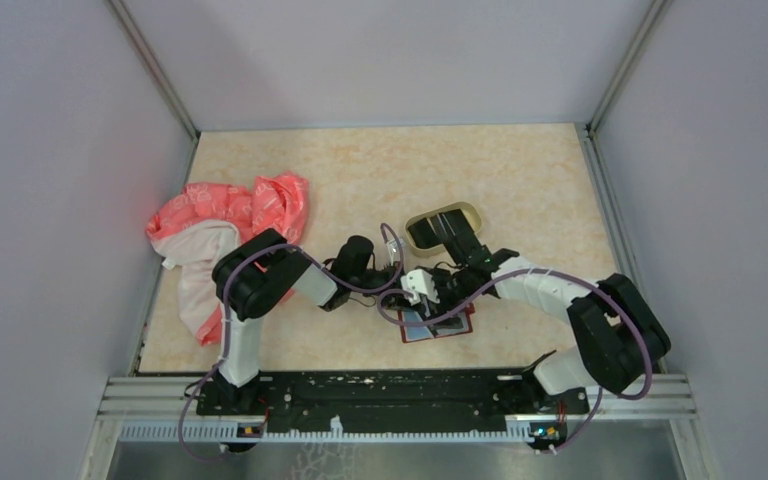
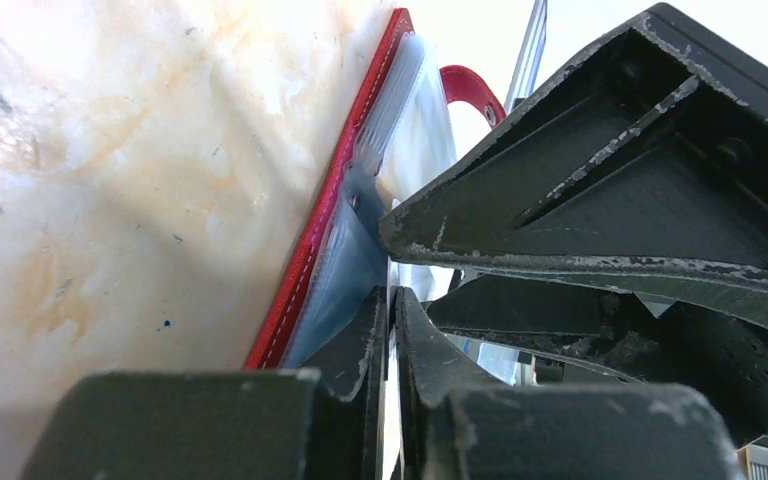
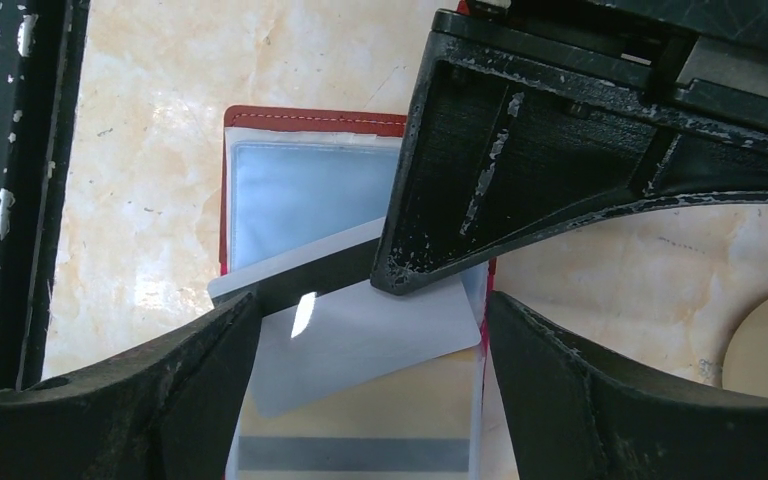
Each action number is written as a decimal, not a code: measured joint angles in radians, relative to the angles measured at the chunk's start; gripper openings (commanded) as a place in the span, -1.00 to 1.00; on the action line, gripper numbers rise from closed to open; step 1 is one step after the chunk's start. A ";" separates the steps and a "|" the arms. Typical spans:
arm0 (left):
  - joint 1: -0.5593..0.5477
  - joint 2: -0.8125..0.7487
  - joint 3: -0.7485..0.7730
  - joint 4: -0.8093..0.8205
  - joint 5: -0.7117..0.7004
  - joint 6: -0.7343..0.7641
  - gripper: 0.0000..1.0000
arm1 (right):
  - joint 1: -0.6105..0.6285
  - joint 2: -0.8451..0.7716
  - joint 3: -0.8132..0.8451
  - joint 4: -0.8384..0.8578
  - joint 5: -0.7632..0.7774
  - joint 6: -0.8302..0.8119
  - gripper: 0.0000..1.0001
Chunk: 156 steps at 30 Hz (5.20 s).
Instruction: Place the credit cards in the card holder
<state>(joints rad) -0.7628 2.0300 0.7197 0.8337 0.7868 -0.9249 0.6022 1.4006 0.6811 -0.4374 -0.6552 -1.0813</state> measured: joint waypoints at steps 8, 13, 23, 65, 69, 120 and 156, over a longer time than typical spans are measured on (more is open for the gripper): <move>0.000 0.005 0.000 0.001 0.000 -0.003 -0.66 | 0.000 0.002 0.008 -0.027 0.009 -0.013 0.52; 0.000 0.005 0.000 0.001 -0.001 -0.003 -0.55 | 0.000 0.003 0.015 -0.041 0.011 -0.026 0.48; -0.002 0.005 0.000 0.003 -0.001 -0.006 -0.51 | -0.009 0.009 0.023 -0.085 0.008 -0.035 0.41; 0.004 0.012 0.097 -0.223 0.018 -0.005 -0.81 | -0.185 -0.095 0.024 -0.146 -0.053 -0.107 0.38; 0.005 0.012 0.110 -0.255 0.019 -0.005 -0.81 | -0.168 -0.095 0.011 -0.142 -0.045 -0.122 0.36; 0.005 0.036 0.267 -0.531 0.034 0.074 -0.62 | 0.017 -0.162 -0.037 -0.071 -0.025 -0.177 -0.63; 0.003 0.049 0.281 -0.527 0.043 0.072 -0.43 | 0.280 -0.038 -0.079 0.184 0.330 -0.034 -1.00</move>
<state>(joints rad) -0.7597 2.0789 1.0008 0.3065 0.8303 -0.8528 0.8818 1.3628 0.6025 -0.2535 -0.3252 -1.1156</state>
